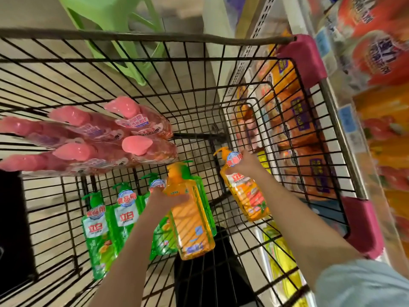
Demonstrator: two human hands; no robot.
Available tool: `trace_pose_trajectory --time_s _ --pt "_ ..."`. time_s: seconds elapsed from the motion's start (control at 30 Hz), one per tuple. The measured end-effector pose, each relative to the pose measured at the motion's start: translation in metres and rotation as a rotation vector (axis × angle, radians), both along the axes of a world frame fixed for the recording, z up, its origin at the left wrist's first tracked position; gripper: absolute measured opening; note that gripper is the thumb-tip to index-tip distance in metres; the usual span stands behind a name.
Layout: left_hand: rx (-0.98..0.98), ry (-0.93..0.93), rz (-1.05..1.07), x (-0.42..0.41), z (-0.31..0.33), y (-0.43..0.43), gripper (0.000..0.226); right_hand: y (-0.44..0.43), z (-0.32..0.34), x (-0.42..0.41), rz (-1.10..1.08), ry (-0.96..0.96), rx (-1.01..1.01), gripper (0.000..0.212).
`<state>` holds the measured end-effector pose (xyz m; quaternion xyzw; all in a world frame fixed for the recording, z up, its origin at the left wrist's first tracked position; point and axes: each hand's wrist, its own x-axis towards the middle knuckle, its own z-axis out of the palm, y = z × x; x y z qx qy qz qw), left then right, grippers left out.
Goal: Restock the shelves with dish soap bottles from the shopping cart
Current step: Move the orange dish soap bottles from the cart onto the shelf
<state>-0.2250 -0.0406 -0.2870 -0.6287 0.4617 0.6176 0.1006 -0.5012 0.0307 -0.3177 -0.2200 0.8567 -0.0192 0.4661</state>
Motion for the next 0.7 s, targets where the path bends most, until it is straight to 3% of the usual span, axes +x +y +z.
trace_pose_trajectory --time_s 0.1,0.2,0.3,0.37,0.47,0.63,0.7 --pt "0.01 -0.053 0.013 -0.005 0.005 0.002 0.091 -0.001 0.003 0.001 -0.043 -0.027 -0.014 0.098" --pt "0.011 -0.117 0.023 -0.014 0.013 0.005 0.105 0.0 0.01 0.001 0.003 0.018 0.025 0.075" --pt "-0.029 -0.151 0.069 -0.021 0.02 0.009 0.079 -0.001 0.019 0.006 0.101 0.079 0.06 0.061" --pt "-0.044 -0.149 0.096 -0.021 0.019 0.011 0.073 -0.003 0.024 0.009 0.111 0.084 0.071 0.064" --pt "-0.029 -0.052 0.144 -0.023 0.019 0.015 0.039 -0.005 0.033 0.012 0.123 0.068 0.092 0.071" --pt "-0.008 -0.028 0.107 -0.035 0.027 0.014 0.051 -0.001 0.048 0.015 0.174 0.061 0.071 0.079" --pt "0.0 -0.029 0.07 -0.041 0.033 0.011 0.072 0.002 0.055 0.017 0.216 0.08 0.04 0.081"
